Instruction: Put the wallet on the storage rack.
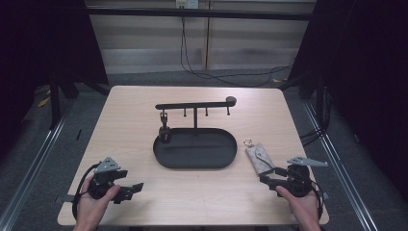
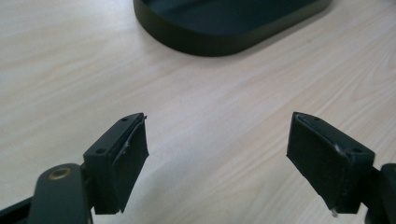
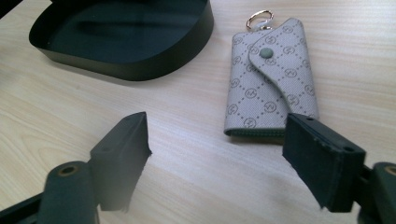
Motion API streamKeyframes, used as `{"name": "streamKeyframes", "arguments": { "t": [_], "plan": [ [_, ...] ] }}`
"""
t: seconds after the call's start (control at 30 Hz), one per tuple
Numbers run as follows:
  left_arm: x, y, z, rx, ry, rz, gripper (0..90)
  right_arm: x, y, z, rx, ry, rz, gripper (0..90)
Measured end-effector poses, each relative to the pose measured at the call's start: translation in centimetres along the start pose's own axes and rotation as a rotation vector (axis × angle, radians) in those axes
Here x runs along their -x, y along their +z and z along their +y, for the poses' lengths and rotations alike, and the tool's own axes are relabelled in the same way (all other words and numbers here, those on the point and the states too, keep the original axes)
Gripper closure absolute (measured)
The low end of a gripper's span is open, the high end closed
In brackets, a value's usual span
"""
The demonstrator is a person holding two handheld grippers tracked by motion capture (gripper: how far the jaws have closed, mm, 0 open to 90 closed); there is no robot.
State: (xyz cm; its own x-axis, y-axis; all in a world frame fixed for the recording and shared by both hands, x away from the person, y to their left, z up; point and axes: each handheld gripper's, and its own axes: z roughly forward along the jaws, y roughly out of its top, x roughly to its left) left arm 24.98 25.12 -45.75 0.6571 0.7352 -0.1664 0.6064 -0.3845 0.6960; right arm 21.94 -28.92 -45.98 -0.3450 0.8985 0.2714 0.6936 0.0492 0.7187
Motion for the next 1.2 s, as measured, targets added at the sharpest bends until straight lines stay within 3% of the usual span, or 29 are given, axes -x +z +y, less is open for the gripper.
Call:
{"name": "streamKeyframes", "arguments": {
  "t": [0.2,0.27,0.33,0.47,0.6,0.77,1.0,1.2],
  "plan": [
    [0.1,-0.4,-0.7,0.048,-0.018,-0.015,19.9,0.3,0.2,2.0,-0.001,-0.012,-0.031,24.4],
    [0.2,-0.2,-0.9,0.039,-0.037,-0.032,15.2,0.3,0.5,2.9,-0.039,-0.008,-0.038,24.5],
    [0.2,-0.2,-0.9,0.044,-0.038,-0.049,16.5,0.3,0.9,3.5,-0.072,-0.009,-0.03,24.5],
    [0.2,-0.7,-0.9,0.073,-0.046,-0.046,15.9,0.5,1.8,4.3,-0.122,-0.007,-0.029,24.1],
    [0.6,-0.8,-1.4,0.055,-0.014,-0.044,16.0,0.8,2.4,5.1,-0.165,0.004,-0.039,22.3],
    [0.9,-0.9,-1.5,0.058,0.001,-0.047,16.1,0.4,2.9,6.5,-0.195,-0.025,-0.05,22.2],
    [0.8,-0.6,-1.5,0.048,0.0,-0.057,16.1,0.6,4.5,7.3,-0.296,-0.075,-0.09,20.1],
    [0.9,-0.6,-1.5,0.053,0.006,-0.059,16.1,0.9,5.5,8.0,-0.346,-0.068,-0.09,20.8]
  ]
}}
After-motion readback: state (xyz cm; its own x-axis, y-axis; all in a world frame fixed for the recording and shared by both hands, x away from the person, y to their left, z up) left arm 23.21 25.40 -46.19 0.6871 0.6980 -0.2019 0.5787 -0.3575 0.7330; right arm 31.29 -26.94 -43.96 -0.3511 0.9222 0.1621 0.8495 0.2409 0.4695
